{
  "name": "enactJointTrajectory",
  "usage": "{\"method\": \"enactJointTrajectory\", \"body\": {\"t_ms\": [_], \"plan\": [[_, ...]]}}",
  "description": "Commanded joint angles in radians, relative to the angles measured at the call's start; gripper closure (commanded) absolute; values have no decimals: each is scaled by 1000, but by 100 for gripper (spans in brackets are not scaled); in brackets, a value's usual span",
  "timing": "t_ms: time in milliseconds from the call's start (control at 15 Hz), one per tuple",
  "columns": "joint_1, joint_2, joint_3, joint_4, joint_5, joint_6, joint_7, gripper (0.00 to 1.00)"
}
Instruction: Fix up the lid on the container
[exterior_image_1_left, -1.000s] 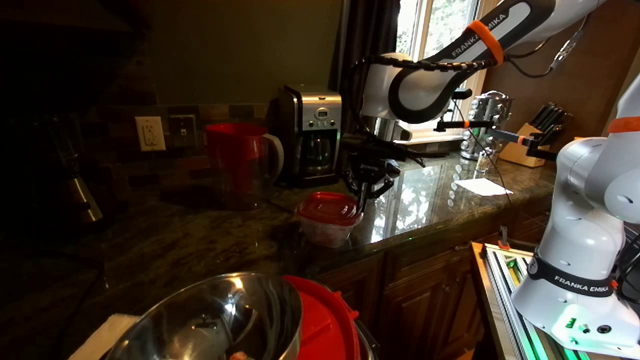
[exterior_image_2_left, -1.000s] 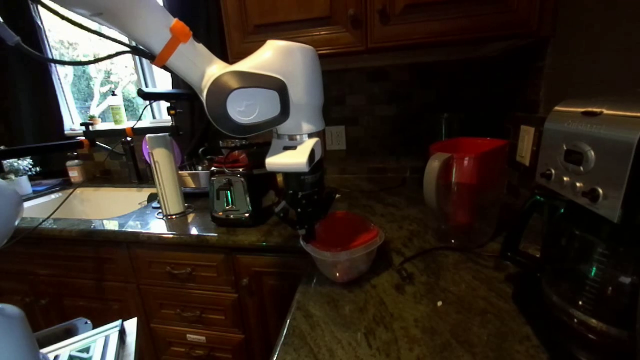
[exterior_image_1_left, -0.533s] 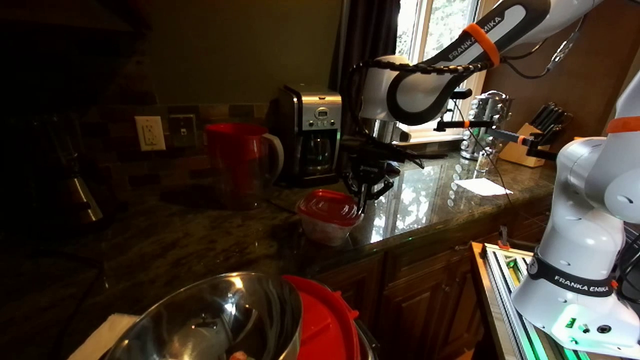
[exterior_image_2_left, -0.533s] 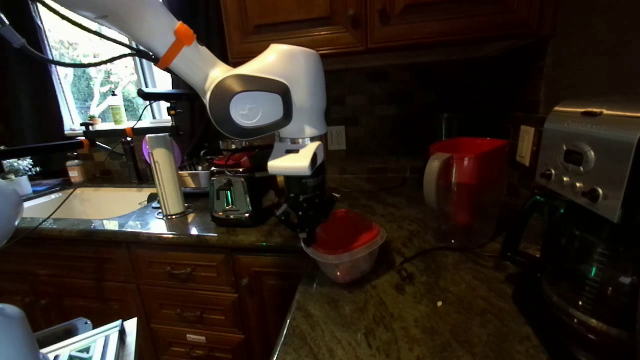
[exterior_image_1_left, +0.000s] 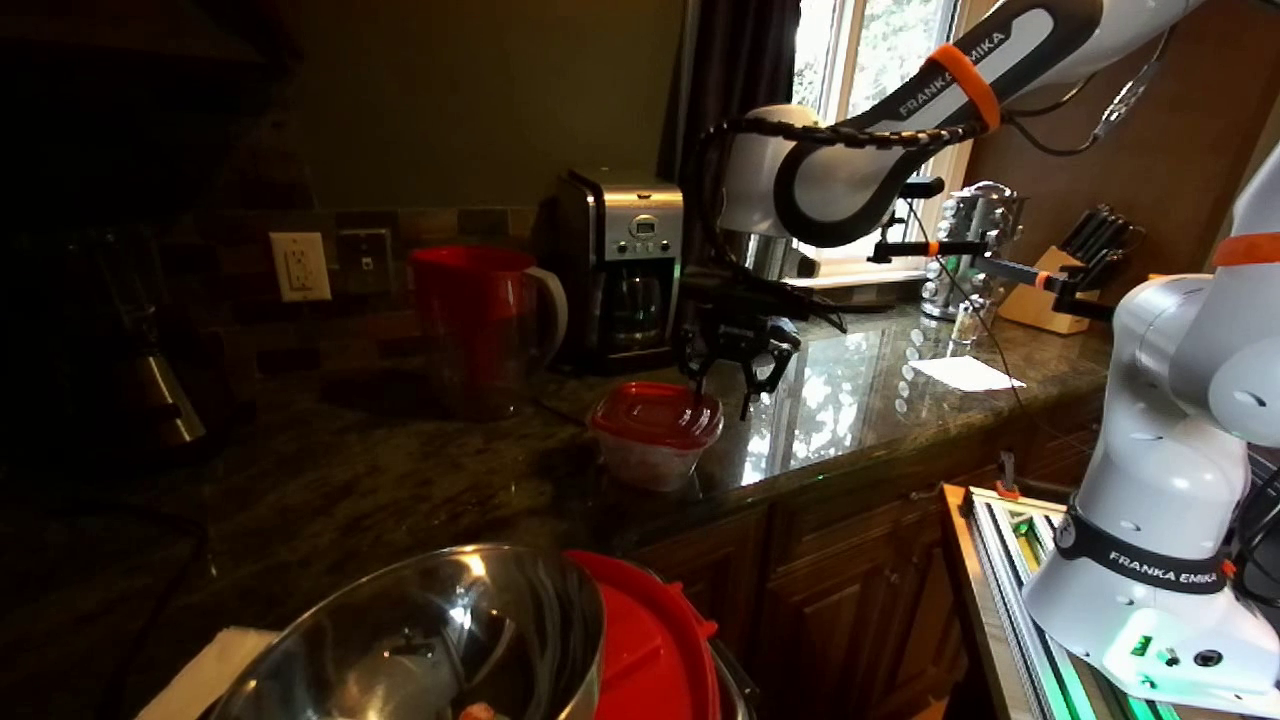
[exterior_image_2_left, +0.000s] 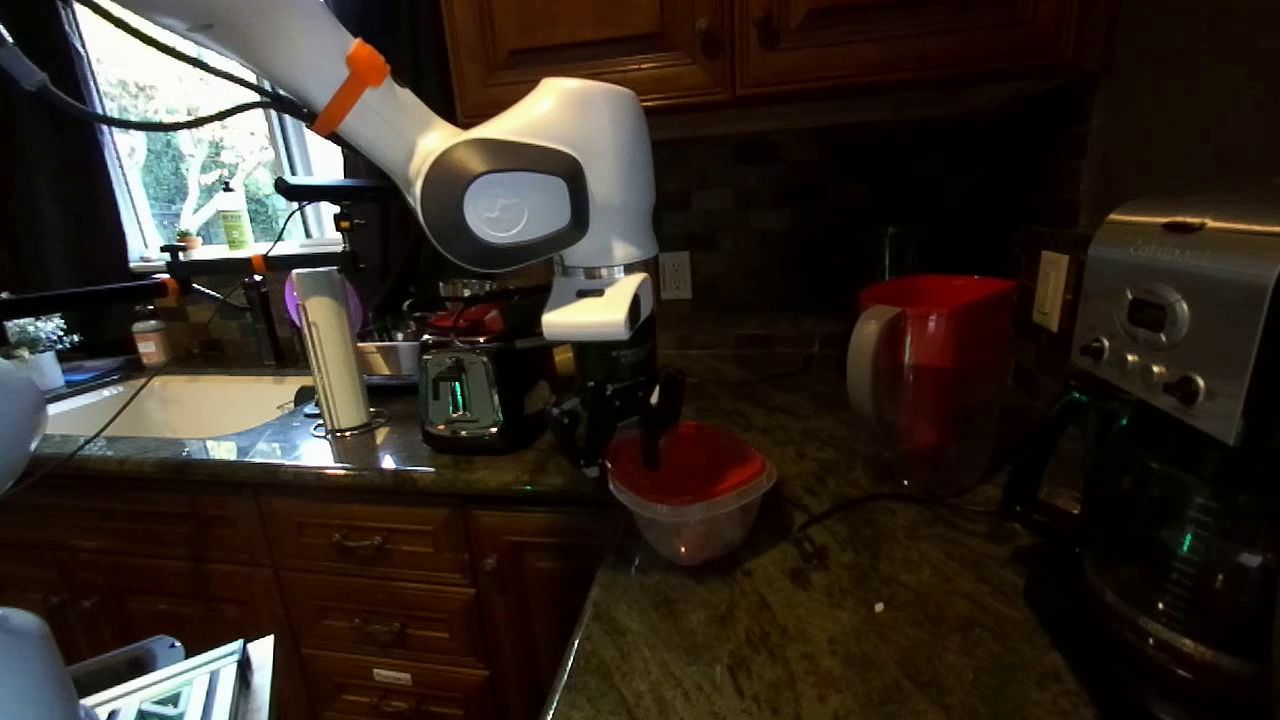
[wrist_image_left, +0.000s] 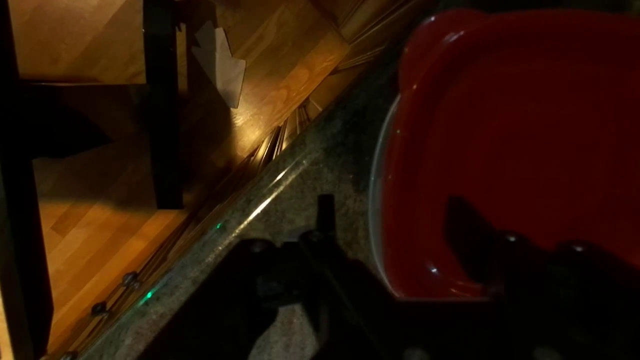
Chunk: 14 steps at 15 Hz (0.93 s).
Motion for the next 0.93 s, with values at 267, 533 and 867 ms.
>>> {"method": "enactJointTrajectory", "body": {"t_ms": [267,533,867], "plan": [[-8,1,1,60,-122,15,-41,0],[7,76,-11,153,-155,-4,-238,0],[26,169,-19,242,-114,-32,-460,0]]}}
